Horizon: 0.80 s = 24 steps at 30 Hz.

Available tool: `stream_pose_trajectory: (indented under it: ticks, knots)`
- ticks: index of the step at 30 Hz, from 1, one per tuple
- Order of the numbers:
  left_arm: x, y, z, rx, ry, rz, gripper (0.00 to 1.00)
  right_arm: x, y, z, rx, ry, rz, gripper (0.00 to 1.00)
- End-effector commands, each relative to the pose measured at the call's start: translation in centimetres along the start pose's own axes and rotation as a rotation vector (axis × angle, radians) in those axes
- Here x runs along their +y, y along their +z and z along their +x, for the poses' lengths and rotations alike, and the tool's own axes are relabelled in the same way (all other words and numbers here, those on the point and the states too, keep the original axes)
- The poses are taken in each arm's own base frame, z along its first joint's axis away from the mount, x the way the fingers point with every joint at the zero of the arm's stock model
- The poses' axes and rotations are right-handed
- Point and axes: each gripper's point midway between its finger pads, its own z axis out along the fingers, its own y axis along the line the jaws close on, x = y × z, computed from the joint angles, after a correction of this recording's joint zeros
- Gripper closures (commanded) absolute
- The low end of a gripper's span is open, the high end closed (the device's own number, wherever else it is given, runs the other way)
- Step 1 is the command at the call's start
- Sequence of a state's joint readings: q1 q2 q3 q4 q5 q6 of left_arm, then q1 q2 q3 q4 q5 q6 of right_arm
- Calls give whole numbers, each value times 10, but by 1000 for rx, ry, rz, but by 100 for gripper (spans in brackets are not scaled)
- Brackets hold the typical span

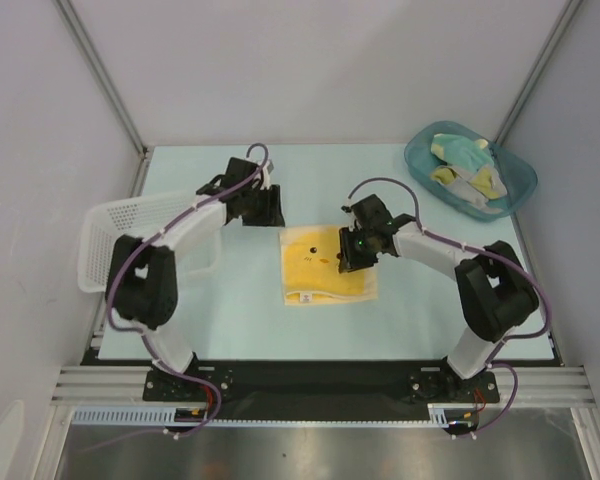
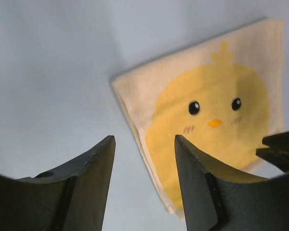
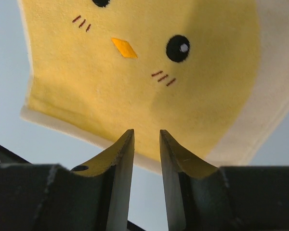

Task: Fold and stack the towels
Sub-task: Fold the towel

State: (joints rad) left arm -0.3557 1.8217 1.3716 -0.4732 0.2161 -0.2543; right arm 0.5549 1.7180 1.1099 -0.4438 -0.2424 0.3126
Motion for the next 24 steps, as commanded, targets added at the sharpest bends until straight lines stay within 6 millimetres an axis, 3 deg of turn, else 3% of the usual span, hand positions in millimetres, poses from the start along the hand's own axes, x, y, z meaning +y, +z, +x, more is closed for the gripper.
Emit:
stream_pose_trajectory:
  ticks: [1,2,3,5,7,10,14,19,24]
  knots:
    - [-23,-31,30,-5,-82,22,41,-3,-26,-13,-98,67,33,67]
    - [-25,-31,54,34,-103,36,39,-6,-32,-14,-110,93,46,66]
    - [-45,-41,56,9,-118,95,37,-17,-33,-7,-100,148,105,66]
    - [-54,-44,80,37,-148,131,36,-27,-36,0,-94,209,159,66]
    - [-74,-55,86,12,-158,181,35,-39,-43,2,-108,276,206,66]
    - [-86,-57,107,35,-161,182,34,-53,-48,11,-122,336,229,66]
    - [-73,-54,134,65,-205,105,30,-66,-62,18,-151,397,262,64]
    - [-75,-56,145,35,-296,148,28,-74,-73,31,-169,484,270,61]
    - [-84,-53,153,27,-356,229,28,-69,-66,41,-171,577,215,60]
